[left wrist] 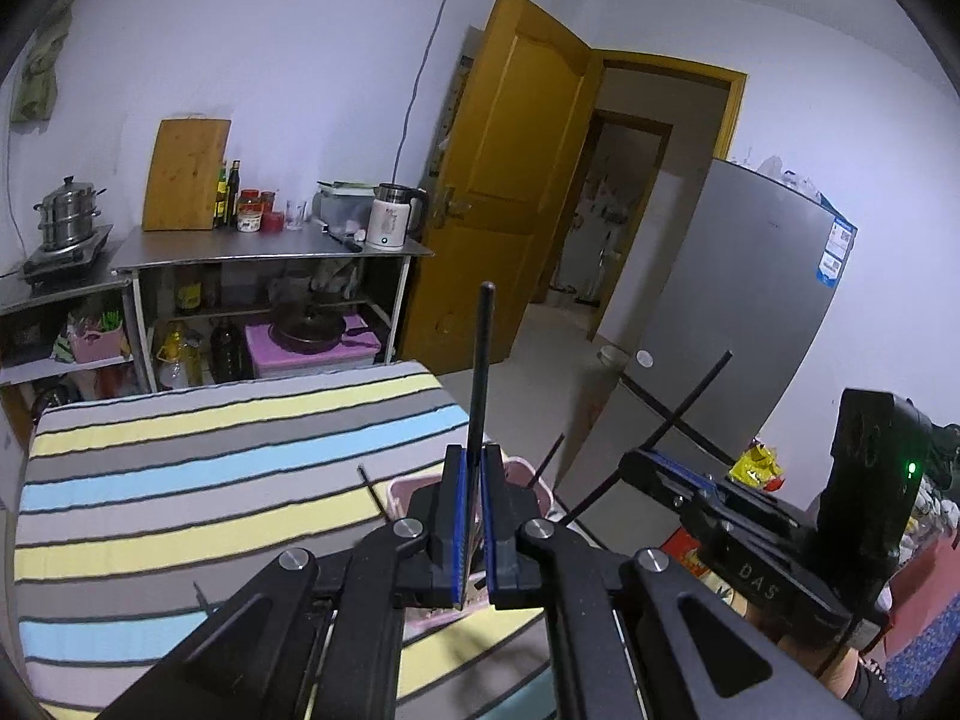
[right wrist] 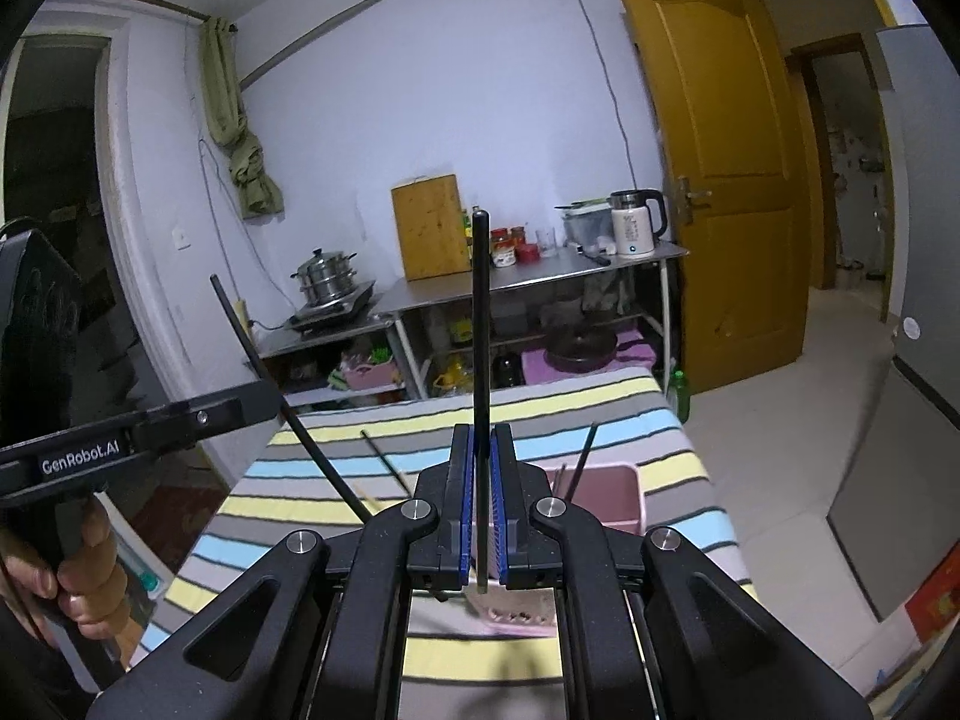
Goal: Organize utensils
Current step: 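Lift both black chopsticks upright and carry them over the pink holder, then lower the black chopsticks into the holder and open both tools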
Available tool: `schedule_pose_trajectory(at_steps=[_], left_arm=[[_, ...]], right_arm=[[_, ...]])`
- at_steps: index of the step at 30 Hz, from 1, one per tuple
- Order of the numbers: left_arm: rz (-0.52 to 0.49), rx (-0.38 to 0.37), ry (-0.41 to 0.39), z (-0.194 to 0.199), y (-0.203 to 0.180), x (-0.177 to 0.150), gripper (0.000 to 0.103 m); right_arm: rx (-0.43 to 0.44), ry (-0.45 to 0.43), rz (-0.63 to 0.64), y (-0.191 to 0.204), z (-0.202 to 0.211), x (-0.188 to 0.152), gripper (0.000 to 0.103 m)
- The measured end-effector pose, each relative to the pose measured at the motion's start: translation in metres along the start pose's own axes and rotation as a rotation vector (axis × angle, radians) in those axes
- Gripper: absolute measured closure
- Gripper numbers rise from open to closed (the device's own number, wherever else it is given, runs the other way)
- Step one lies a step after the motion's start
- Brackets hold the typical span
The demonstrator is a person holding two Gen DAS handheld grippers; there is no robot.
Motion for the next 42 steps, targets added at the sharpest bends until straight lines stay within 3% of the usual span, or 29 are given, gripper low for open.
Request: schedule_pose_trajectory(at_steps=[10,21,30,42], left_arm=[[0.014,0.005,0.013,-0.040,0.019,0.004,0.099],[0.049,0.009,0.096,-0.087,0.050,-0.032,0.099],[0.074,0.026,0.150,-0.106,0.071,-0.061,0.099],[0.050,0.035,0.176,-0.116,0.071,-0.067,0.097]], right_arm=[[-0.035,0.011,-0.017,-0.007,-0.027,-0.003,0.098],[-0.054,0.090,-0.009,-0.009,-0.064,-0.034,0.098],[-0.062,0.155,-0.005,-0.012,-0.084,-0.057,0.098],[-0.053,0.215,-0.017,-0.015,-0.094,-0.074,0.097]])
Point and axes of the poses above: each gripper's, at about its wrist camera, not at the fingertips, and z roughly against the way its jaws point, y to its left, x to its top, the point moved 9 cm from there along -z, roughly the way its jaws point, and after that the axes turned 15 degrees about -x, right-handed, at the moved point
